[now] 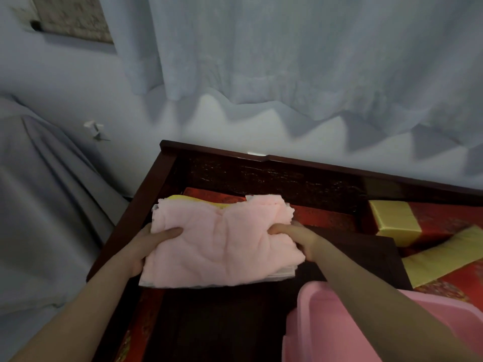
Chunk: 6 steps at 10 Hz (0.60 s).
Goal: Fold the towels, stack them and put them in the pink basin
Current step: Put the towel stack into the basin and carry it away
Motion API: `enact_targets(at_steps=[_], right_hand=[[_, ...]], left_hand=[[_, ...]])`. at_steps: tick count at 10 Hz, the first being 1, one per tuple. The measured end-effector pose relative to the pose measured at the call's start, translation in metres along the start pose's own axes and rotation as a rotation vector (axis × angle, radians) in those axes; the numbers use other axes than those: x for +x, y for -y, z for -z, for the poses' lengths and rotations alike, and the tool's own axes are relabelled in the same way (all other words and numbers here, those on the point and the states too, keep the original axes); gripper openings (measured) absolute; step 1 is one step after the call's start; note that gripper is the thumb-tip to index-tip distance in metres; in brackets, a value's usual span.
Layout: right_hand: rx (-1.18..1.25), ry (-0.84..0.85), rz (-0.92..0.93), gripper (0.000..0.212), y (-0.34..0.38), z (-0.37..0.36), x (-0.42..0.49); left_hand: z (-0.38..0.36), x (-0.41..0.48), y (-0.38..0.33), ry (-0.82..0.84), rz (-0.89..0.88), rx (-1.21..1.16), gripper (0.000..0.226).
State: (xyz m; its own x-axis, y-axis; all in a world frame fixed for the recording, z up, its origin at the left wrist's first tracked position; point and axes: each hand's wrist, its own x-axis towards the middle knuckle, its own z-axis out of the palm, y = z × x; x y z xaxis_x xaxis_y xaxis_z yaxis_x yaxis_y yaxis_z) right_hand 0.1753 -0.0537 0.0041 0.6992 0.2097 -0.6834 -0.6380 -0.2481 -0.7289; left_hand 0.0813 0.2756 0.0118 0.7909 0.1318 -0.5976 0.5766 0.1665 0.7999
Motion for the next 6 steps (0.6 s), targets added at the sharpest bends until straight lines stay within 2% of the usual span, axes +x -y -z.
enact_targets(at_steps=[1, 2, 3, 4, 5, 6], right_hand=[[0.006, 0.003, 0.114, 0.065, 0.020, 0.013, -0.031], [0.006, -0.023, 0.158, 0.052, 0.035, 0.039, -0.083], [-0.037, -0.039, 0.187, 0.028, 0.039, 0.071, -0.137], [-0.041, -0.081, 0.218, 0.018, 0.028, 0.109, -0.205], [-0.013, -0.145, 0.186, 0.019, -0.002, 0.148, -0.254], [-0.021, -0.262, 0.154, 0.012, -0.035, 0.179, -0.292]], left_hand=[[-0.008, -0.027, -0.031, -0.005, -0.056, 0.032, 0.081], [-0.029, -0.066, -0.060, 0.017, -0.074, 0.061, 0.086], [-0.059, -0.100, -0.075, 0.083, -0.044, 0.094, 0.101], [-0.098, -0.132, -0.074, 0.128, -0.045, 0.124, 0.107], [-0.151, -0.165, -0.061, 0.197, -0.061, 0.166, 0.101], [-0.211, -0.186, -0.044, 0.218, -0.059, 0.163, 0.064]])
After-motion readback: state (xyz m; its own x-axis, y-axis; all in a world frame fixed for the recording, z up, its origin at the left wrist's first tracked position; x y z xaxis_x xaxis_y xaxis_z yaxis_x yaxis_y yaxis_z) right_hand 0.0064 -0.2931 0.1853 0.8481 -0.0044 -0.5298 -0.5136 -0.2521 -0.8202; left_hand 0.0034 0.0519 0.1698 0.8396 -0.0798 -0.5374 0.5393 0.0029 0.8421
